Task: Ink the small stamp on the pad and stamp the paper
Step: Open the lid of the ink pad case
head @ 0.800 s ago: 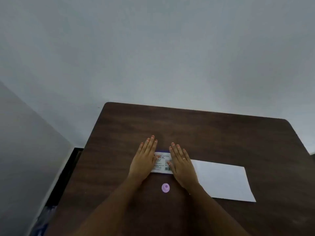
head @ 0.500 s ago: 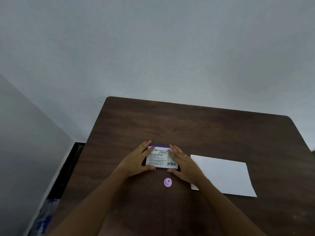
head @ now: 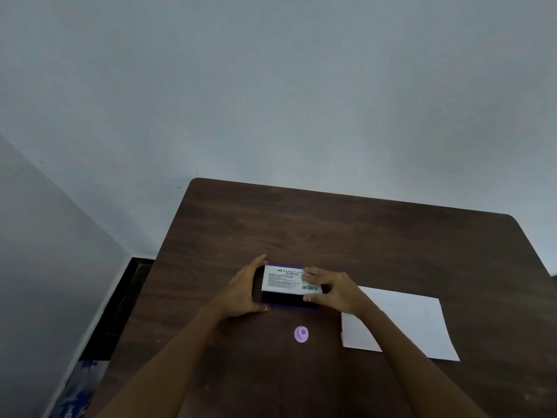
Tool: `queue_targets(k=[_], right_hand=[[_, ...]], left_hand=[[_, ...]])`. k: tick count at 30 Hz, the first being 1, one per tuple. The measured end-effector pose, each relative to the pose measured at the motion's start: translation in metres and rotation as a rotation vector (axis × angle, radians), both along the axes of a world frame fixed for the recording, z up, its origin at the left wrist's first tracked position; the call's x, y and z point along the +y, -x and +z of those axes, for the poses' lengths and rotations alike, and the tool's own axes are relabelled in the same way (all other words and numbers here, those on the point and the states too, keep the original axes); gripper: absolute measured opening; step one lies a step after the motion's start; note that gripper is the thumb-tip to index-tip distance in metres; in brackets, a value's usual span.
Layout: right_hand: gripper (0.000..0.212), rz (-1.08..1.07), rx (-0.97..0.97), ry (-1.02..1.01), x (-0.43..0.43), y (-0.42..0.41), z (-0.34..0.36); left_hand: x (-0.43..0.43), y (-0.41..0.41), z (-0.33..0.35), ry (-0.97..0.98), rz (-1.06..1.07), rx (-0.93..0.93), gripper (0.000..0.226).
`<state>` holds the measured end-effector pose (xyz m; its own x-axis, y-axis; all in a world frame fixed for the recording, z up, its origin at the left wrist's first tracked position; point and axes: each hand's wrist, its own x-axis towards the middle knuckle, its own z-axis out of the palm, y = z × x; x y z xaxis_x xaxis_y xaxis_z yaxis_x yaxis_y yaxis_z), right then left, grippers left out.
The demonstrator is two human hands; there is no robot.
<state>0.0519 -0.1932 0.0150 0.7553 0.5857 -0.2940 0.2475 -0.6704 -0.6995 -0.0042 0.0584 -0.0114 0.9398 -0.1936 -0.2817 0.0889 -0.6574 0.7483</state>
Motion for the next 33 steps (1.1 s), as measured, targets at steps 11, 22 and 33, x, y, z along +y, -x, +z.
queue_targets(k=[11,22,33], right_hand=[[0.025,-0.662,-0.098,-0.402,0.048,-0.034,0.003],[0.042,-0.378,-0.262,0.131,0.058,-0.059,-0.038],[0.034,-0.500,-0.208,-0.061,0.044,-0.017,0.003]], left_hand=[[0.004,-0.004,-0.006,-0.032,-0.015,0.019,0.115],[0.005,-0.006,-0.015,-0.142,-0.114,-0.032,0.112],[0.001,-0.005,-0.003,-0.191,-0.135,-0.008,0.113]])
